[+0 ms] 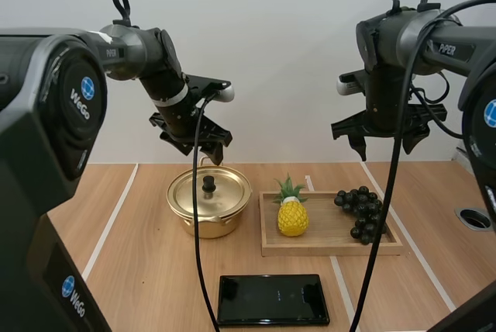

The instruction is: Open the pot, put the grape inside, and close it

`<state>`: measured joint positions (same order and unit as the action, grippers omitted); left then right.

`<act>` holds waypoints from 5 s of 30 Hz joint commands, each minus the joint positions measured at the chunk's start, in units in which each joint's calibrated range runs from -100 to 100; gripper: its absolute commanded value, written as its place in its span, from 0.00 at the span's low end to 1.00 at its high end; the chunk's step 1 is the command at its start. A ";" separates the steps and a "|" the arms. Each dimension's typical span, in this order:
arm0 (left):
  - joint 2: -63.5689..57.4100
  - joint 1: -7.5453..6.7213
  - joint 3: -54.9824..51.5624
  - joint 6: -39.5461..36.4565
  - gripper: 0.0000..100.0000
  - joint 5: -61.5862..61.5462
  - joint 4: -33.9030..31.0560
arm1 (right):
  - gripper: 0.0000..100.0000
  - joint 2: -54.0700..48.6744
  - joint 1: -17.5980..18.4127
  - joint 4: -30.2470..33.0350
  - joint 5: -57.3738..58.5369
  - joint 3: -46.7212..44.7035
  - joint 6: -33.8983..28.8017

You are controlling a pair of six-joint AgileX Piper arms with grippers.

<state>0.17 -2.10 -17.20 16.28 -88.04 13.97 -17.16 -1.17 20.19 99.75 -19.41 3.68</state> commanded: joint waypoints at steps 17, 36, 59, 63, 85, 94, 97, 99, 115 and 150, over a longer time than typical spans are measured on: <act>1.81 -0.20 -6.47 6.79 1.00 8.76 1.95 | 1.00 -0.48 -0.24 0.68 0.25 -0.20 0.01; 1.81 -0.20 -6.47 12.67 1.00 4.58 4.68 | 1.00 -0.48 -0.24 0.68 0.25 -0.20 0.01; 5.93 -0.20 -6.47 13.27 0.85 7.92 7.14 | 1.00 -0.48 -0.24 0.68 0.25 -0.20 0.39; 5.97 -0.20 -6.47 12.57 0.18 7.92 7.14 | 1.00 -0.48 -0.24 0.68 0.04 -0.20 0.39; 2.86 -0.20 -6.33 7.69 0.00 18.60 3.44 | 1.00 -0.48 -0.24 0.68 -0.73 -0.20 0.48; -2.18 -0.20 -6.33 6.19 0.00 21.06 3.44 | 1.00 -0.48 -0.24 0.68 -1.73 -0.20 0.48; -4.21 -0.20 -6.33 5.46 0.00 22.60 3.44 | 1.00 -0.48 -0.24 0.68 -2.18 -0.20 0.48; -5.65 -0.20 -6.33 5.46 0.00 23.26 3.44 | 1.00 -0.48 -0.24 0.68 -2.18 -0.20 0.48; -22.60 -0.13 -6.33 2.12 0.00 35.58 3.32 | 1.00 -0.48 -0.24 0.68 -2.18 -0.20 0.48; -39.60 2.61 24.06 -8.81 0.00 53.90 3.32 | 1.00 -0.48 -0.24 -1.85 -9.11 -0.20 0.48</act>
<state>-38.77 0.41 2.39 9.01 -32.26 16.97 -17.07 -1.17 19.60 91.74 -19.41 3.96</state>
